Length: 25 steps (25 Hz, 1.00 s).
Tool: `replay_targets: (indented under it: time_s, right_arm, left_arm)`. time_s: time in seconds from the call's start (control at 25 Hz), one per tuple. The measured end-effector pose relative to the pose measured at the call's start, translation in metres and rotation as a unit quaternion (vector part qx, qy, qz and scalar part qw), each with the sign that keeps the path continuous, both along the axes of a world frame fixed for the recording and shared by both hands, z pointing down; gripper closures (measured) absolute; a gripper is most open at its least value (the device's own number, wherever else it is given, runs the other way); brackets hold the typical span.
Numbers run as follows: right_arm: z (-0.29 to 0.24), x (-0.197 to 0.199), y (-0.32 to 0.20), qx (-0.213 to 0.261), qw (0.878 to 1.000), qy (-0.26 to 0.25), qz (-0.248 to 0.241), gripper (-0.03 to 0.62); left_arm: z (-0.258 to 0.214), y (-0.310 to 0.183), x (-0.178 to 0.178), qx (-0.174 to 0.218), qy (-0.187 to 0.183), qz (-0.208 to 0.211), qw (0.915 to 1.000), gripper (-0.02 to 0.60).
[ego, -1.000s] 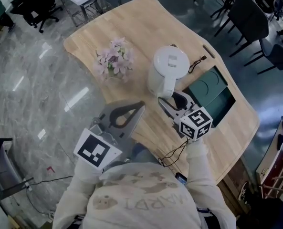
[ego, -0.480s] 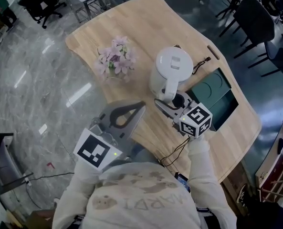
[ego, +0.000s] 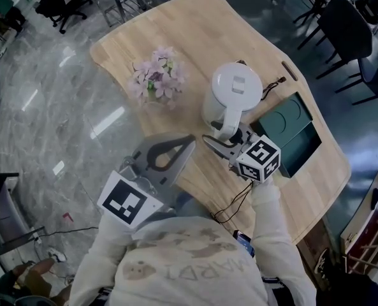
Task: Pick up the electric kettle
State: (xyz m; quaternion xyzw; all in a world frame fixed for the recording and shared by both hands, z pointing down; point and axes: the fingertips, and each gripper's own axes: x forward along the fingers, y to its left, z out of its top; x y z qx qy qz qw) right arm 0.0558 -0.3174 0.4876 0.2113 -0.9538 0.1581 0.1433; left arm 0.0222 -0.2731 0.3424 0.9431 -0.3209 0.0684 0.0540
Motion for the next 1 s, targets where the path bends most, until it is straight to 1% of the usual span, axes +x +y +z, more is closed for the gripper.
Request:
replay_targets:
  time_s: [0.24, 0.52, 0.72, 0.8, 0.88, 1.0]
  right_arm:
    - [0.002, -0.002, 0.001, 0.002, 1.0, -0.004, -0.013, 0.413]
    - [0.005, -0.009, 0.004, 0.005, 0.999, 0.006, -0.041, 0.413]
    - [0.004, -0.016, 0.001, 0.016, 0.999, 0.007, -0.044, 0.414]
    - [0.004, -0.015, -0.003, 0.024, 0.999, 0.012, -0.033, 0.436]
    - [0.005, -0.014, -0.008, 0.032, 0.999, 0.016, -0.02, 0.491]
    - [0.005, -0.014, -0.009, 0.038, 0.999, 0.016, -0.014, 0.496]
  left_arm:
    - [0.003, -0.001, 0.0, -0.003, -0.001, -0.001, 1.0, 0.571]
    - [0.005, -0.002, -0.001, -0.007, -0.002, -0.004, 1.0, 0.571]
    - [0.005, -0.002, -0.001, -0.006, -0.003, -0.006, 1.0, 0.571]
    - [0.005, -0.002, -0.002, -0.007, -0.003, -0.008, 0.9999, 0.571]
    - [0.006, -0.002, -0.002, -0.008, -0.004, -0.009, 0.9999, 0.571]
    - [0.006, -0.002, -0.004, -0.008, -0.006, -0.011, 0.9999, 0.571]
